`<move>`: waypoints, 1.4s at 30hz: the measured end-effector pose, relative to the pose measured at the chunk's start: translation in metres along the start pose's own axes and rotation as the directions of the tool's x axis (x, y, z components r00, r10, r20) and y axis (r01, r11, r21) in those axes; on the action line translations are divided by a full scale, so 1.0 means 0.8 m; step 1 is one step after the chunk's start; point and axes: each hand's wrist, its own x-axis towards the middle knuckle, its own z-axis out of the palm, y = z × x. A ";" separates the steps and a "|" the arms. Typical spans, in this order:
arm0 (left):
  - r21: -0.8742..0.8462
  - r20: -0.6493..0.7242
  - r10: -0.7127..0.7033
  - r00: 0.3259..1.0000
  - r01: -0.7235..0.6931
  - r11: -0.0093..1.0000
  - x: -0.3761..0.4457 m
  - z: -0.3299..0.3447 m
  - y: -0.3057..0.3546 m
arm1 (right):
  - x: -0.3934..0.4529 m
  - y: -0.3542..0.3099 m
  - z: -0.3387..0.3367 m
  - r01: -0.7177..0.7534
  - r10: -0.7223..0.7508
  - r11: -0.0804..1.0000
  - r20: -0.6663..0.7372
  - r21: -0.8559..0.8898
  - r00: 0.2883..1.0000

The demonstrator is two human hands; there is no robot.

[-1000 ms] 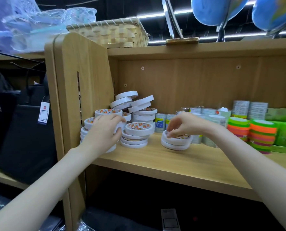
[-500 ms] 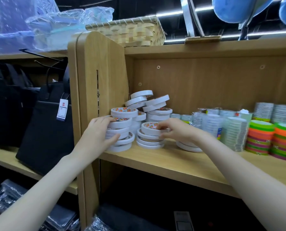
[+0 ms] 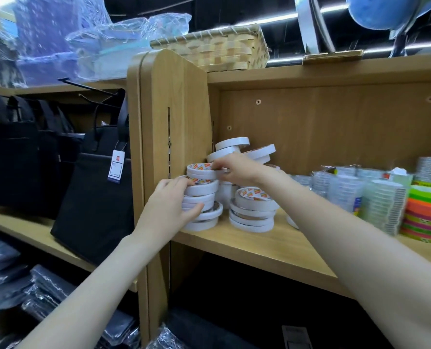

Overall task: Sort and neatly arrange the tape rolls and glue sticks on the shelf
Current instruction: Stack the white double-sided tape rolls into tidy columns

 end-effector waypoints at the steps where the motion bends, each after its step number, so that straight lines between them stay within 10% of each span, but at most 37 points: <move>1: 0.010 0.008 -0.005 1.000 0.005 1.000 0.000 0.000 0.000 | 0.003 0.000 0.003 0.006 -0.007 1.000 -0.031 -0.028 1.000; 8: 0.135 -0.008 -0.034 0.999 0.034 0.990 0.009 0.008 0.012 | -0.082 0.021 -0.070 -0.022 0.024 1.000 -0.184 0.016 0.983; 15: 0.092 -0.081 0.294 0.952 -0.287 0.954 0.017 0.056 0.080 | -0.202 0.065 -0.111 -0.264 0.245 0.957 -0.152 -0.124 0.958; 20: 0.042 0.030 0.236 0.971 -0.238 0.970 0.013 0.077 0.087 | -0.233 0.088 -0.062 -0.273 0.296 0.947 0.133 -0.168 0.946; 26: 0.043 0.047 0.210 0.977 -0.212 0.976 0.012 0.076 0.078 | -0.219 0.105 -0.053 -0.365 0.358 0.930 0.115 0.047 0.927; 42: 0.145 -0.137 0.062 0.989 -0.042 0.989 0.000 0.046 0.023 | -0.139 0.046 -0.021 -0.108 0.106 0.994 0.062 0.033 0.992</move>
